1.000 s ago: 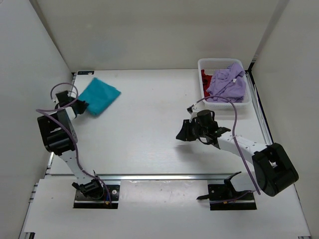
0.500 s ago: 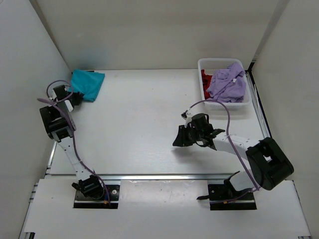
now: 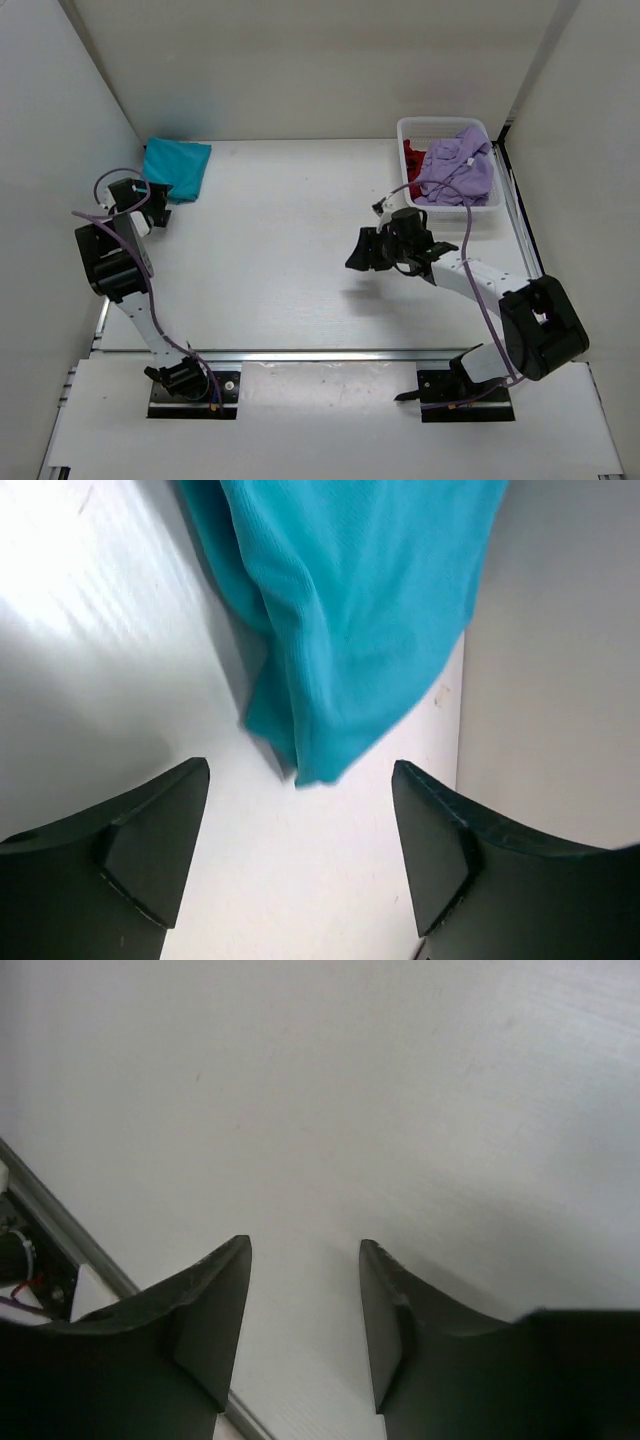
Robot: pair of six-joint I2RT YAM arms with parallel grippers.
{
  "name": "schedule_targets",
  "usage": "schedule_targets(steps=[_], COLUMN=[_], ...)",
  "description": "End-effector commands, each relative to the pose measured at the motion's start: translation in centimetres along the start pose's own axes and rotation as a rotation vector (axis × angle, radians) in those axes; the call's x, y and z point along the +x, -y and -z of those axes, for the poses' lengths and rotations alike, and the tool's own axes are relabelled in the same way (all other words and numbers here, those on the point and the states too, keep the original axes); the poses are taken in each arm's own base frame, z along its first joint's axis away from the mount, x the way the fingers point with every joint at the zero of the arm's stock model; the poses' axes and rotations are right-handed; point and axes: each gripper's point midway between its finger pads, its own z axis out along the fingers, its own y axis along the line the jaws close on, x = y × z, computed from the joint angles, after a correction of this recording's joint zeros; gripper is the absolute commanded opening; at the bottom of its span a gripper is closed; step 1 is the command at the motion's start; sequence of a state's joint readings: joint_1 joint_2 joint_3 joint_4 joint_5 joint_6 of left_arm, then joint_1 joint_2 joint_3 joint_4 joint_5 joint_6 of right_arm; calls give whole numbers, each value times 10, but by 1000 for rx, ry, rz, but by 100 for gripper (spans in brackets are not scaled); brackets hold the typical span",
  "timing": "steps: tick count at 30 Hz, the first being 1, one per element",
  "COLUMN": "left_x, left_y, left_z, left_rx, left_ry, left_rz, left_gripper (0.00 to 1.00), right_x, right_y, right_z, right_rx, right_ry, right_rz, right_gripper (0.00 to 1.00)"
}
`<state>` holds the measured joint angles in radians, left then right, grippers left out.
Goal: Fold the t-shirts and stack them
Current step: Put the neatly folded tshirt into the corner of the board with the left arm, then grab crumpled tshirt from bin with the right arm
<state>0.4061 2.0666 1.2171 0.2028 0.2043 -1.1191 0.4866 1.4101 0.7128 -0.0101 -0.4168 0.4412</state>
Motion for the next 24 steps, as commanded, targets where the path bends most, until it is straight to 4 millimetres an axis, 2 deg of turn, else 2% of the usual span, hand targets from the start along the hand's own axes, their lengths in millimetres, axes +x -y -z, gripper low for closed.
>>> schedule_targets(steps=[1, 2, 3, 4, 5, 6, 7, 8, 9, 10, 11, 12, 14, 15, 16, 17, 18, 19, 20, 22, 23, 24], left_x=[-4, -5, 8, 20, 39, 49, 74, 102, 121, 154, 199, 214, 285, 295, 322, 346, 365, 371, 383, 400, 405, 412], left_y=[30, 39, 40, 49, 58, 63, 75, 87, 93, 102, 106, 108, 106, 97, 84, 70, 54, 47, 26, -3, -9, -22], left_z=[40, 49, 54, 64, 74, 80, 93, 106, 114, 131, 152, 161, 206, 212, 231, 251, 265, 273, 281, 300, 304, 314], left_rx=[43, 59, 63, 75, 102, 114, 149, 190, 212, 257, 307, 333, 442, 433, 454, 502, 522, 532, 523, 543, 554, 559], left_ry=[38, 48, 29, 21, -2, -14, -37, -74, -99, -127, -205, -224, -342, -354, -409, -466, -515, -538, -595, -683, -704, -749], left_rz=[-83, -113, -150, -183, -233, -260, -300, -356, -407, -473, -533, -575, -677, -732, -786, -817, -847, -864, -890, -909, -912, -931], left_gripper=[86, 85, 79, 62, 48, 43, 32, 28, 26, 25, 23, 23, 23, 23, 22, 23, 24, 25, 25, 27, 28, 29], right_x=[-55, -62, -70, -77, -95, -114, -130, -138, -161, -171, -179, -195, -207, -217, -227, -235, -231, -241, -249, -252, -265, -272], right_y=[-2, 1, 4, 11, 16, 24, 29, 48, 60, 74, 97, 109, 149, 163, 184, 194, 216, 225, 236, 261, 266, 271], right_z=[12, 15, 17, 20, 29, 36, 45, 53, 68, 76, 86, 100, 115, 126, 140, 143, 146, 158, 163, 162, 168, 164], right_rx=[24, 32, 52, 85, 111, 139, 172, 224, 262, 321, 385, 427, 544, 581, 630, 642, 665, 676, 687, 737, 741, 724], right_ry=[143, 160, 183, 195, 238, 280, 313, 323, 377, 394, 412, 451, 478, 501, 515, 517, 507, 537, 555, 541, 557, 548], right_rz=[29, 28, 30, 16, 23, 26, 15, -11, -22, -49, -79, -82, -125, -136, -164, -178, -214, -225, -236, -251, -238, -242], right_gripper=[45, 36, 29, 11, 1, 0, 0, 0, 0, 0, 0, 0, 0, 2, 5, 8, 13, 20, 25, 39, 39, 40])
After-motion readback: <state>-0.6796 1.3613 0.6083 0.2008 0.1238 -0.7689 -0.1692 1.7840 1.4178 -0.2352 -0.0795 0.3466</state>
